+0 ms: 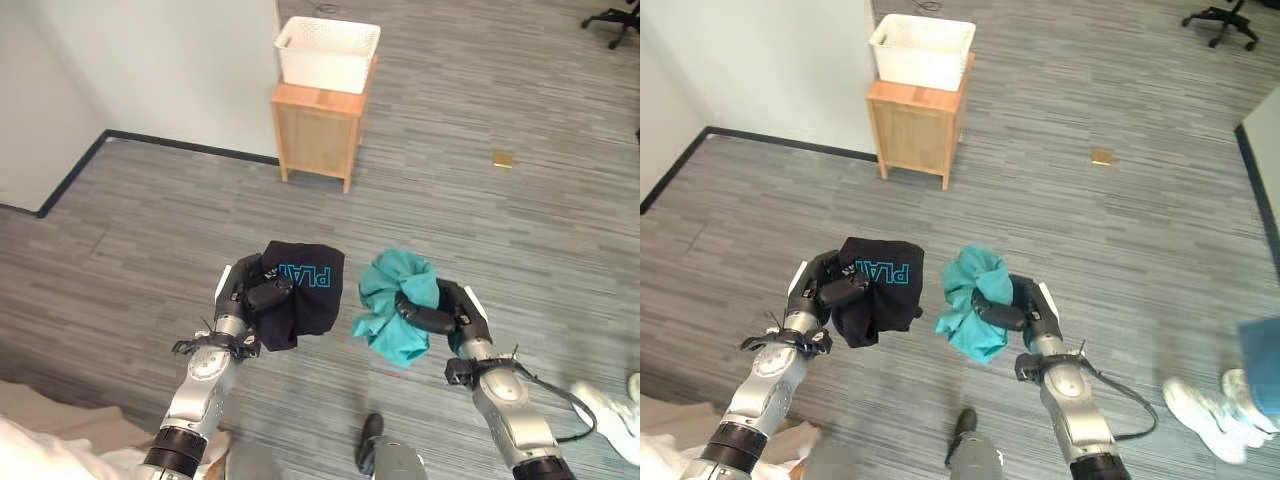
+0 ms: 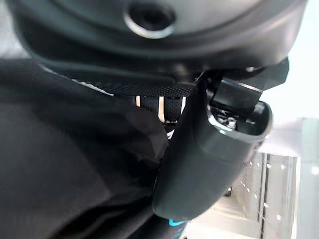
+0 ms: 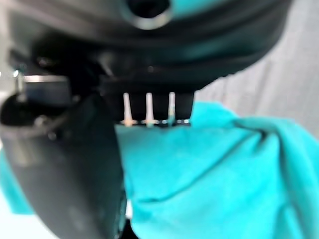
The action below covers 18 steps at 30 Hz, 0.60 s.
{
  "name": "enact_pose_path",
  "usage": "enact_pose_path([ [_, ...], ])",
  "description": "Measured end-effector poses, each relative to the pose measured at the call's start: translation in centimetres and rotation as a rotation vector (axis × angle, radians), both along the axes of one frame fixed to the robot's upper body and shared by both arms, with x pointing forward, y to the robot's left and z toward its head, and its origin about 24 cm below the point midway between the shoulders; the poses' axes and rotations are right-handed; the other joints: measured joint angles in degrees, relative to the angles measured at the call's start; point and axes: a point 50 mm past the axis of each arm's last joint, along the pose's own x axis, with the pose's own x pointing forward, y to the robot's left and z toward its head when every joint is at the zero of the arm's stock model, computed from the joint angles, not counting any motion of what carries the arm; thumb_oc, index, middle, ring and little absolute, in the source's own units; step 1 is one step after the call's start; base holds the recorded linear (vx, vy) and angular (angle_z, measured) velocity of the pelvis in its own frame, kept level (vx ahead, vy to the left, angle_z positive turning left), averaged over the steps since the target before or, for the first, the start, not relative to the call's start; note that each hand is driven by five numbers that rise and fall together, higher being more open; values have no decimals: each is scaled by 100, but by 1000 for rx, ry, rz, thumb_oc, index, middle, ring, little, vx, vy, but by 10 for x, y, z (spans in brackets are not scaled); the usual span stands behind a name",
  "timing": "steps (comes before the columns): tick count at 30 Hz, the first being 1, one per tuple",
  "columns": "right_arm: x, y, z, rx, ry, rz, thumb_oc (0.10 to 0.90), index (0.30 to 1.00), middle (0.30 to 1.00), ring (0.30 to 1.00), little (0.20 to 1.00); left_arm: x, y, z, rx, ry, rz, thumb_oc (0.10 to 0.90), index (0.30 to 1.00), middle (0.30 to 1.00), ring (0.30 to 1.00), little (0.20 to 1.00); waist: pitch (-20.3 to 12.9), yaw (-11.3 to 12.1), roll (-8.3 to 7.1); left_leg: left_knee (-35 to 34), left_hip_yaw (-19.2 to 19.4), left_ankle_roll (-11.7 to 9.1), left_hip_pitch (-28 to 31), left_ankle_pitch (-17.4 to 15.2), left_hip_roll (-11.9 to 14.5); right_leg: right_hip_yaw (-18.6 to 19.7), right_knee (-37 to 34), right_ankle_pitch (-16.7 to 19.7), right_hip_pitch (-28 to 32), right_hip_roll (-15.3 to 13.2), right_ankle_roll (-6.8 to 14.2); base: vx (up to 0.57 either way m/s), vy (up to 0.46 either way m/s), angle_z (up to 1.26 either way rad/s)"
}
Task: Pick up bed clothes into laundry basket.
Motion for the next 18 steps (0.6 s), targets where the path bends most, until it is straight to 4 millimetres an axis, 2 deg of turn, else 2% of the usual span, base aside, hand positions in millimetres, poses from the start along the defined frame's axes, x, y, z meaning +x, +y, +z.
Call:
enact_pose_path([
  [1, 1, 2, 4, 12, -18, 8, 400, 300, 300, 300, 300, 3, -2, 5, 4, -18, -10, 400, 300, 300, 300, 300, -4, 30, 23, -137, 121, 16, -235, -29, -22, -18, -217, -23, 204, 157, -25, 908, 29, 4],
  [2, 1, 5, 6, 30, -27, 11, 400, 300, 300, 300, 300, 7, -3, 9, 9, -34, -18, 400, 300, 300, 300, 300, -13, 46, 47, -658, 322, 64, -343, -71, -10, -26, -479, -105, 410, 304, 75, 772, 47, -3],
  [3, 1, 8, 6, 51, -28, 16, 400, 300, 300, 300, 300, 8, -3, 12, 8, -44, -20, 400, 300, 300, 300, 300, -42, 123, 130, -1590, 432, 112, -404, -98, -51, -10, -730, -168, 571, 506, 178, 619, 53, -2],
  [4, 2, 8, 6, 60, -31, 15, 400, 300, 300, 300, 300, 9, -4, 13, 7, -49, -20, 400, 300, 300, 300, 300, -77, 158, 190, -2283, 403, 126, -392, -61, -75, -20, -878, -94, 674, 616, 154, 452, -23, -36],
  [5, 4, 13, 7, 61, -32, 43, 400, 300, 300, 300, 300, 9, -2, 14, 9, -54, -12, 400, 300, 300, 300, 300, -92, 310, 346, -3082, 374, 156, -492, 130, -93, 37, -950, -68, 765, 816, 79, 445, -15, -52],
  [7, 2, 22, 3, 69, -14, 77, 400, 300, 300, 300, 300, 9, 2, 10, 21, -38, 3, 400, 300, 300, 300, 300, -106, 455, 383, -3836, 284, 192, -527, 342, -346, 170, -1222, -159, 1143, 869, 155, 582, -9, -52],
  [9, 2, 35, -1, 88, 3, 115, 400, 300, 300, 300, 300, 5, 6, 5, 18, -18, 19, 400, 300, 300, 300, 300, -142, 494, 400, -3517, 290, 316, -517, 410, -495, 290, -1223, -459, 1568, 849, 375, 563, 27, -40],
  [10, -2, 41, -4, 89, 17, 144, 400, 300, 300, 300, 300, -3, 8, -5, 14, 16, 29, 400, 300, 300, 300, 300, -352, 509, 560, -3453, 278, 519, -350, 368, -468, 490, -1205, -644, 1779, 926, 569, 567, 79, -57],
  [11, -3, 49, -8, 120, 25, 159, 400, 300, 300, 300, 300, -7, 14, -8, 28, 29, 38, 400, 300, 300, 300, 300, -535, 579, 425, -3445, 186, 671, -260, 752, -589, 576, -1196, -874, 1957, 797, 714, 713, 147, -43],
  [12, -2, 58, -9, 137, 29, 171, 400, 300, 300, 300, 300, -6, 17, -7, 31, 27, 50, 400, 300, 300, 300, 300, -601, 642, 105, -3354, 426, 801, -221, 550, -815, 564, -714, -966, 1760, 384, 809, 462, 195, -22],
  [13, -1, 60, -8, 134, 24, 182, 400, 300, 300, 300, 300, -6, 18, -7, 31, 25, 54, 400, 300, 300, 300, 300, -629, 693, 35, -3388, 510, 853, -169, 576, -889, 608, -215, -1080, 1527, 204, 917, 433, 262, -7],
  [14, 1, 62, -4, 119, 7, 195, 400, 300, 300, 300, 300, -5, 18, -5, 27, 17, 62, 400, 300, 300, 300, 300, -622, 718, 13, -3445, 570, 971, -36, 379, -1086, 692, 1091, -1103, 963, -39, 1058, 463, 301, 7],
  [15, 4, 63, -1, 98, -7, 206, 400, 300, 300, 300, 300, -5, 20, -5, 30, 24, 76, 400, 300, 300, 300, 300, -555, 681, 101, -3514, 501, 1030, 217, 316, -1140, 866, 2968, -930, 209, -422, 1077, 470, 298, 41],
  [16, 4, 65, -2, 96, -4, 209, 400, 300, 300, 300, 300, -5, 22, -5, 36, 29, 78, 400, 300, 300, 300, 300, -529, 605, 146, -3517, 408, 1193, 451, 85, -1263, 979, 3578, -828, -141, -624, 1197, 507, 233, 36],
  [17, 6, 67, 0, 92, -12, 220, 400, 300, 300, 300, 300, -5, 24, -3, 42, 21, 84, 400, 300, 300, 300, 300, -477, 637, 163, -3515, 415, 1347, 593, -133, -1311, 1033, 4021, -771, -429, -736, 1241, 535, 136, 26],
  [18, 11, 71, 7, 80, -38, 241, 400, 300, 300, 300, 300, -4, 32, 1, 61, 10, 101, 400, 300, 300, 300, 300, -311, 600, 258, -3546, 405, 1232, 954, -191, -1320, 910, 4632, -763, -856, -967, 1217, 568, 49, 14],
])
